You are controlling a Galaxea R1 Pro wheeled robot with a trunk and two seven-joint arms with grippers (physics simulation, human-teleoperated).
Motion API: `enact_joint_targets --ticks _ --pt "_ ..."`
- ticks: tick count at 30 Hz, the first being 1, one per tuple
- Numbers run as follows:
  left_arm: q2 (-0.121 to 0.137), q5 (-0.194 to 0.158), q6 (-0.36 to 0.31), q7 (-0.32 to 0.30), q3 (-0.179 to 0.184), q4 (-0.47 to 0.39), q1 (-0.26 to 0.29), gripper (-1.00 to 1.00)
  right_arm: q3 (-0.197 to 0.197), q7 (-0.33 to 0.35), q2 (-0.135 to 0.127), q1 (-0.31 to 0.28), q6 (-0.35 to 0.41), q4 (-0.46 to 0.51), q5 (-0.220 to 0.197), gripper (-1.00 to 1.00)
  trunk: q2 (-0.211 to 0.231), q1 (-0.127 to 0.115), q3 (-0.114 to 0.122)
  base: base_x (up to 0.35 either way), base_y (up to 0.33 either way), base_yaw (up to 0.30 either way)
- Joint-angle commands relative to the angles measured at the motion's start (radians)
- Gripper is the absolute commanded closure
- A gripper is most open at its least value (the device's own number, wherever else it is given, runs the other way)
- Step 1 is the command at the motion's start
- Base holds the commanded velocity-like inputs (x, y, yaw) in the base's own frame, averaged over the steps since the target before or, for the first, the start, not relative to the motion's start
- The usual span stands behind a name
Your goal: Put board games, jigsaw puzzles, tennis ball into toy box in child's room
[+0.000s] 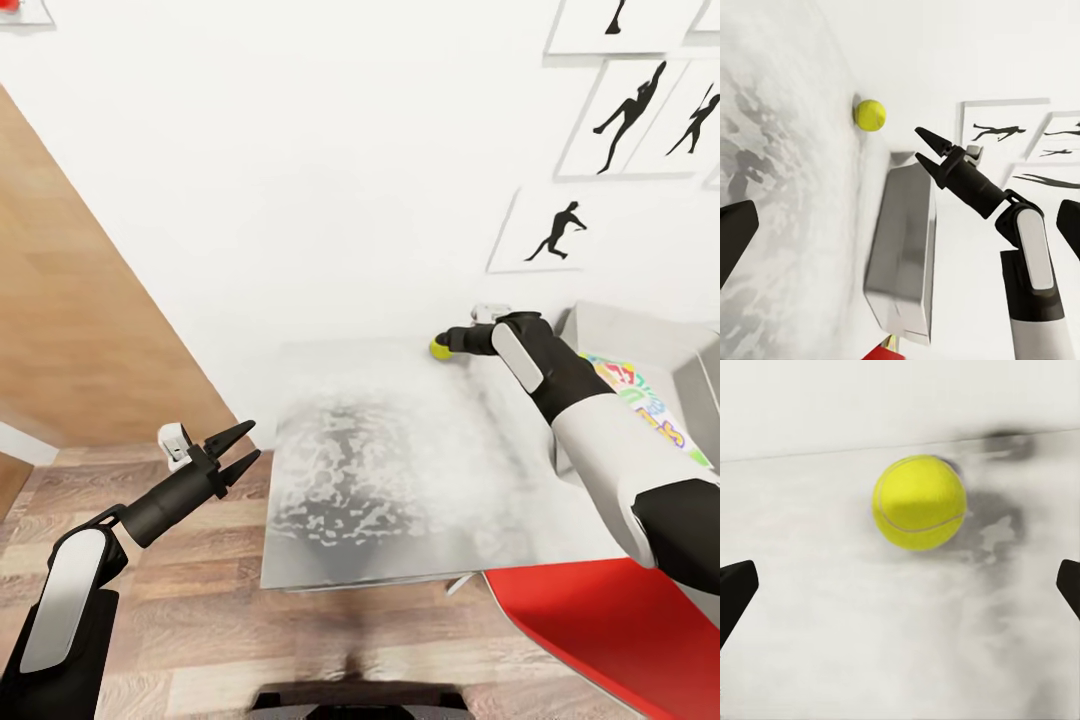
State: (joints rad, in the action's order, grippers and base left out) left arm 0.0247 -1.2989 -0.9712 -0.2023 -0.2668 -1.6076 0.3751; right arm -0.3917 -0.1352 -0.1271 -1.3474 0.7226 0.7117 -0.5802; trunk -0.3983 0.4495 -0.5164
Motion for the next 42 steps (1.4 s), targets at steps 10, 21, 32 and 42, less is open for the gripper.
enact_joint_targets --ticks 10,21,32,42 --pt "0.000 0.007 -0.004 -0.007 0.000 0.000 0.001 -1.00 -0.006 -0.010 0.003 -0.008 -0.021 0.001 0.001 -1.00 -0.002 0.000 -0.018 0.000 0.000 0.000" --pt "-0.001 0.007 -0.003 -0.006 0.000 0.000 0.001 -1.00 -0.006 -0.009 0.006 -0.019 -0.036 0.003 0.046 -1.00 -0.002 0.000 -0.035 0.000 0.000 0.000" --pt "-0.001 0.007 -0.004 -0.006 0.000 0.000 0.001 -1.00 -0.006 -0.008 0.005 -0.020 -0.055 0.012 0.058 -1.00 -0.002 0.000 -0.042 0.000 0.000 0.000" --pt "0.000 0.007 -0.007 -0.008 -0.001 0.000 0.001 -1.00 -0.006 -0.008 0.006 -0.021 -0.061 0.014 0.061 -1.00 -0.002 0.000 -0.043 0.000 0.000 0.000"
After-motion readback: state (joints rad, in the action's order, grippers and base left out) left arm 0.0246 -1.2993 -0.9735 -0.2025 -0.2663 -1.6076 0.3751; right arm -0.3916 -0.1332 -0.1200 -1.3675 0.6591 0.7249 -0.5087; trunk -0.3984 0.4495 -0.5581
